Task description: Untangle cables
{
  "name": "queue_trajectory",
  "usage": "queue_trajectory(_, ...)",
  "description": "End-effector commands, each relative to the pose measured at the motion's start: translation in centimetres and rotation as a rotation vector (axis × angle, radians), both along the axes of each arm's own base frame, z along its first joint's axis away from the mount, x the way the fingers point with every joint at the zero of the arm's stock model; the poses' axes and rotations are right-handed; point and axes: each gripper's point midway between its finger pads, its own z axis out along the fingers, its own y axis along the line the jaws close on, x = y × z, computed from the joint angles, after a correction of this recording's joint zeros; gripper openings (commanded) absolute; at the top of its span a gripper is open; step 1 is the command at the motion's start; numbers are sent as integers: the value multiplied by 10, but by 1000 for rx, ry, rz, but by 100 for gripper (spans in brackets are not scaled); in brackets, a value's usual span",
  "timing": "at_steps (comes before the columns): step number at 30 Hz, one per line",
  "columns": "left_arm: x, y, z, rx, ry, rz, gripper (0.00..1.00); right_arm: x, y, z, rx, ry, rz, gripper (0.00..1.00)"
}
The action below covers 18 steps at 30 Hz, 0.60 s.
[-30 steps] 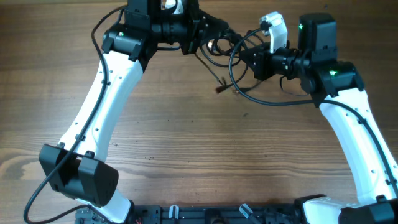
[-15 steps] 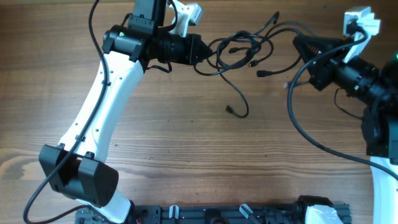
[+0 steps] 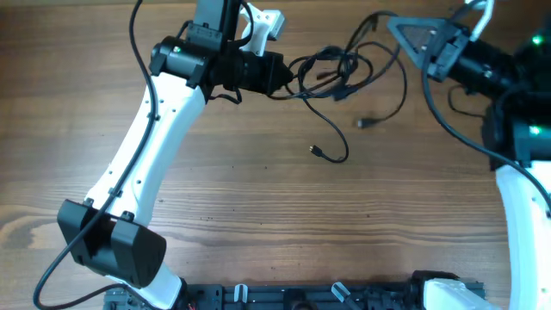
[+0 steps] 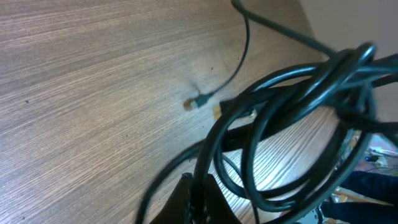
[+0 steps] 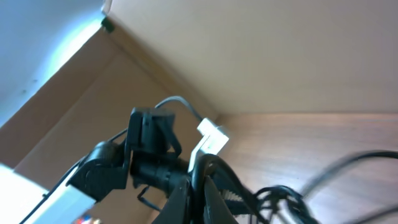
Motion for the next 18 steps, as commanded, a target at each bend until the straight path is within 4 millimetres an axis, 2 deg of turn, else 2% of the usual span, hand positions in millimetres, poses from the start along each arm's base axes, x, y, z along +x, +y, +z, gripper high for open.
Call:
queue_trajectory(1, -3, -2, 4, 21, -35, -18, 4, 4, 21, -5, 1, 12, 79, 4)
queue_trajectory(3, -3, -2, 4, 21, -35, -18, 4, 13, 24, -13, -17, 11, 55, 4)
queue_trajectory(4, -3, -2, 3, 21, -35, -18, 4, 22, 19, -14, -15, 18, 1, 5)
queue_trajectory(8, -3, -2, 4, 21, -36, -18, 4, 36, 9, 13, 33, -72, -94, 4)
queue_trajectory(9, -3, -2, 4, 20, -36, -18, 4, 43, 4, 10, 15, -76, -140, 4)
queue_trajectory(11, -6, -6, 6, -7, -26, -39, 4, 55, 1, -13, -52, -44, -193, 4)
queue_trajectory(15, -15, -16, 14, -74, -5, -90, 4, 72, 14, -43, -105, -3, -197, 4)
queue_trajectory(18, -25, -25, 22, -144, 22, -145, 4, 87, 16, -61, -143, 16, -239, 4)
